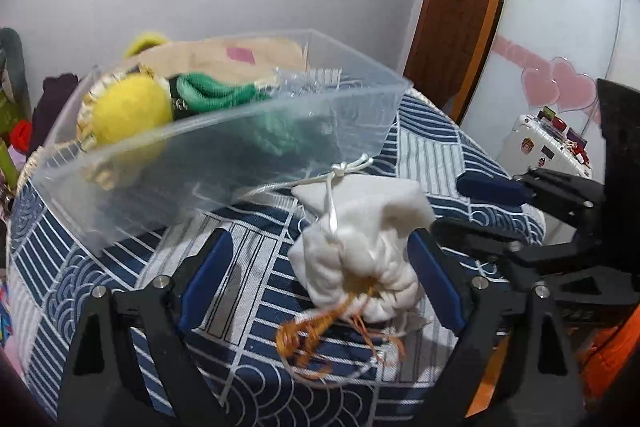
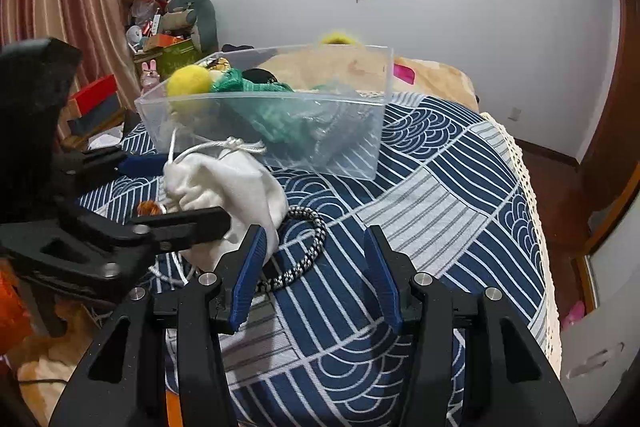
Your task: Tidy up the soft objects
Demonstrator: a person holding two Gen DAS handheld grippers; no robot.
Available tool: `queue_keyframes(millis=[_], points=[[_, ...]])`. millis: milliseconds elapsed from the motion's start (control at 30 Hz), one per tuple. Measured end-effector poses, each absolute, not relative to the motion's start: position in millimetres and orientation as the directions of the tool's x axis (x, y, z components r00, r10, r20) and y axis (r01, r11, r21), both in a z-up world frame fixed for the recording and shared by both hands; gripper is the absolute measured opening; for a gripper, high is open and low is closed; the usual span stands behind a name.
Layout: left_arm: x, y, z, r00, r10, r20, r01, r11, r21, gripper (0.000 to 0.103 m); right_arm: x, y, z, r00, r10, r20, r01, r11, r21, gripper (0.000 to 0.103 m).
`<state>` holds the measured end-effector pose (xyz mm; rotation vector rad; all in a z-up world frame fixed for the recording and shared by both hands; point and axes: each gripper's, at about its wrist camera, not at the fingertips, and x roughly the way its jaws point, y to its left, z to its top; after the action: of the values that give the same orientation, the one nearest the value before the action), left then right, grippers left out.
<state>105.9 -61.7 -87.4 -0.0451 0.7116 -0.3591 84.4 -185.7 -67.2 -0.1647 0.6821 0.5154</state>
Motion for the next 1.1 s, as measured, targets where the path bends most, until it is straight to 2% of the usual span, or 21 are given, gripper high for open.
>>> queue_keyframes(millis=[133, 267, 300, 333, 367, 433, 467, 733, 1100], points=[[106, -58, -90, 0.677, -0.376, -0.632, 0.329, 0.924, -0.197, 0.050, 89, -193, -67, 0.674, 0.376, -0.636, -0.482, 0.876, 0.007, 0.047], [102, -54, -86, 0.692, -0.365, -0.623, 0.327, 0.928, -0.180, 0.031, 99, -193, -70, 0.648, 0.394, -0.652, -0.482, 0.875, 0.049, 0.042], [99, -53, -85, 0.695, -0.359, -0.623, 0.326, 0.930, -0.173, 0.030, 100, -191, -71, 0.644, 0.394, -0.656, -0.486, 0.872, 0.047, 0.041], [96, -50, -85, 0.698, -0.357, -0.621, 0.325, 0.930, -0.170, 0.026, 102, -186, -73, 0.638, 0.391, -0.663, -0.494, 0.868, 0.037, 0.037], [94, -48, -84, 0.702, -0.354, -0.618, 0.325, 0.931, -0.165, 0.023, 104, -183, -75, 0.634, 0.388, -0.669, -0.500, 0.866, 0.029, 0.028], [88, -43, -83, 0.715, -0.338, -0.612, 0.314, 0.937, -0.151, 0.022, 109, -174, -81, 0.617, 0.376, -0.692, -0.505, 0.863, 0.018, 0.014], [84, -41, -81, 0.726, -0.326, -0.605, 0.307, 0.942, -0.140, 0.021, 111, -172, -84, 0.606, 0.377, -0.700, -0.511, 0.859, 0.021, 0.010], [68, -7, -53, 0.799, -0.290, -0.527, 0.252, 0.957, -0.144, 0.019, 97, -171, -71, 0.651, 0.376, -0.659, -0.506, 0.862, -0.008, 0.007], [67, 29, 13, 0.911, -0.219, -0.348, 0.175, 0.972, -0.154, 0.019, 97, -167, 0, 0.756, 0.438, -0.486, -0.503, 0.864, -0.004, 0.007]])
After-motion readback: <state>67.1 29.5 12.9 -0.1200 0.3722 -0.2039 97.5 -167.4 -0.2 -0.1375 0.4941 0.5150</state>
